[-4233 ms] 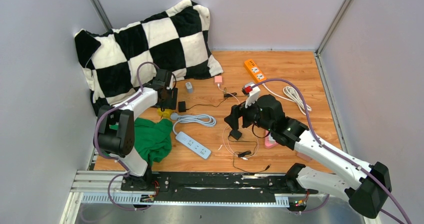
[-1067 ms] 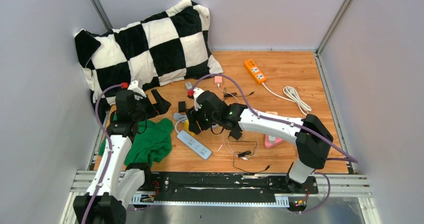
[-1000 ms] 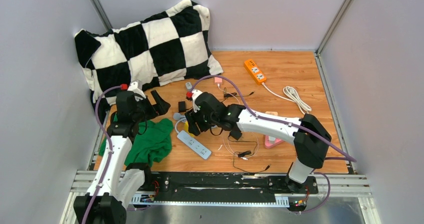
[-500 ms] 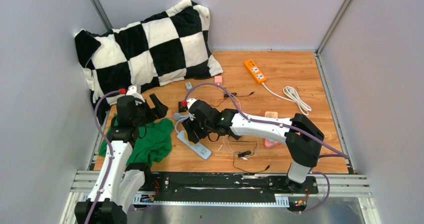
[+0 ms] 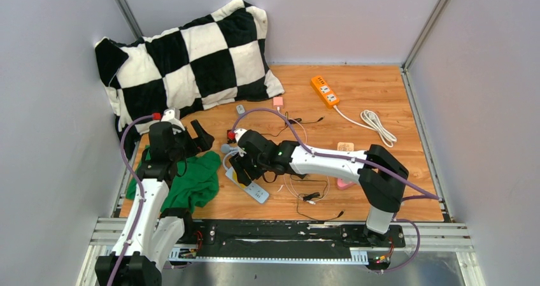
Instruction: Insert the plug
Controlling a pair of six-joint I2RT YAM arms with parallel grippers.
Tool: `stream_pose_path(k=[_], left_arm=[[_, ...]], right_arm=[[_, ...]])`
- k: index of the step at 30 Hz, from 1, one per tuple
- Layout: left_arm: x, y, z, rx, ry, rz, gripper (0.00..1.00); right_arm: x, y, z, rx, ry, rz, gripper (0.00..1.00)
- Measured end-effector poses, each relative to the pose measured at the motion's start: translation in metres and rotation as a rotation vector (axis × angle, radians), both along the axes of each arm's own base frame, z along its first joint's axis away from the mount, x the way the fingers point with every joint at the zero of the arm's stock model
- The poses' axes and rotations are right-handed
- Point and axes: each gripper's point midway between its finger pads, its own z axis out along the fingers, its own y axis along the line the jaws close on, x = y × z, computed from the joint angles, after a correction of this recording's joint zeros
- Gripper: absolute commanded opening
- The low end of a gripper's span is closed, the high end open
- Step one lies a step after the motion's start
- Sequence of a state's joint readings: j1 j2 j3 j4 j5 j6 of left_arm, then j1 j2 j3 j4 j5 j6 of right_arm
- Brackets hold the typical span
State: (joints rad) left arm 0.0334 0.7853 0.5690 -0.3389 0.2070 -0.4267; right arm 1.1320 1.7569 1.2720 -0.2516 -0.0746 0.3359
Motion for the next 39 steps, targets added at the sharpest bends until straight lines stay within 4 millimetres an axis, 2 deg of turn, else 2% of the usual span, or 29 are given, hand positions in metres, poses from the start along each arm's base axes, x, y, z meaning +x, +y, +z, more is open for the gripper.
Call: stream_pose_path(k=[9,27,39], left_arm=[[0.0000,0.0000,0.0000,0.001,0.000,0.000,1.00],[-0.0001,0.0003,-0.0002,0.004,0.000,-0.002,1.00],[-0.0002,0.0003,-0.0003,0.004,0.000,-0.002,1.00]], right_arm=[[-0.0009,0.0038,0.0000,0.004,-0.003,0.028,0.00],[-0.0033,-0.0011,0.0002,-0.039,-0.009,0.073,0.00],[-0.0026,0.0017,-0.0062,-0.054,-0.001,0.076,0.00]])
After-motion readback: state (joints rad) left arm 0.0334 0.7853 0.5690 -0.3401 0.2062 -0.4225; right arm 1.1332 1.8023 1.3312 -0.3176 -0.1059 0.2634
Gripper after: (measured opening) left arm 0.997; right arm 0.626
